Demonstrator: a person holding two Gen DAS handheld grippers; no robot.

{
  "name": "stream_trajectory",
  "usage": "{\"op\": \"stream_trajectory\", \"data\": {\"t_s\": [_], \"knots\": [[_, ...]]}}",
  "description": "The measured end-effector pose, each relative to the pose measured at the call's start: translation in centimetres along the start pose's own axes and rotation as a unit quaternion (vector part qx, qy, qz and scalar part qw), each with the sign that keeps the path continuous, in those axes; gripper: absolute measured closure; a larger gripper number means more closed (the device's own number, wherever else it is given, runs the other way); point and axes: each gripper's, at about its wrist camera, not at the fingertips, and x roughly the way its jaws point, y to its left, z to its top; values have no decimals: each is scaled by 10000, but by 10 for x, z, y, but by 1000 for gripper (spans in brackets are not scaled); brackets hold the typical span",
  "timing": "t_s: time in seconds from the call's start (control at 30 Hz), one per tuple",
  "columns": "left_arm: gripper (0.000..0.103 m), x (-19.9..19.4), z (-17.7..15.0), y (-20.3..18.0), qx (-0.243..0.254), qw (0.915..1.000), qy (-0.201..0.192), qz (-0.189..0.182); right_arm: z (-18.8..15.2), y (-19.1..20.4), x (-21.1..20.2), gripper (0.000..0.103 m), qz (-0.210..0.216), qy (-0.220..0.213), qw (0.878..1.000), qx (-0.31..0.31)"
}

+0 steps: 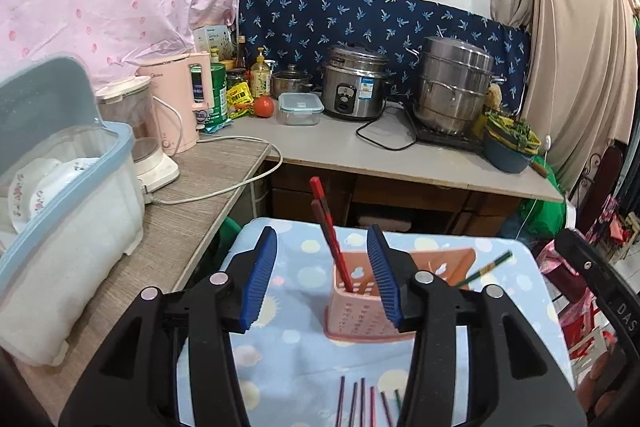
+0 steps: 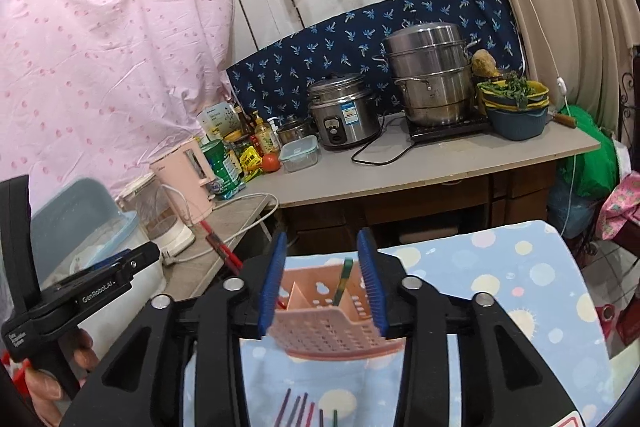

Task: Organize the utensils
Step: 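Open both tools to release the chopsticks in the basket and withdraw, then grasp the remaining green chopstick with the right tool while the left tool approaches a dark chopstick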

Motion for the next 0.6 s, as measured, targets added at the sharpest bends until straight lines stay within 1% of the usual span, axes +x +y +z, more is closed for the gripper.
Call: {"op": "stream_trajectory", "data": {"t_s": [0.17, 0.3, 0.47, 0.6], "knots": [[58, -23, -27, -1, 239, 9996, 88, 125, -25, 6, -29, 64, -105, 139, 9996, -243], [58, -34, -54, 1, 330, 9990, 256, 181, -52, 4, -49, 64, -123, 362, 9990, -231], [58, -44, -94, 10, 225, 9979, 587, 152, -87, 1, -68, 64, -171, 644, 9976, -198], [58, -51, -126, 16, 207, 9961, 828, 207, -122, 3, -81, 64, -358, 838, 9951, -397]]}}
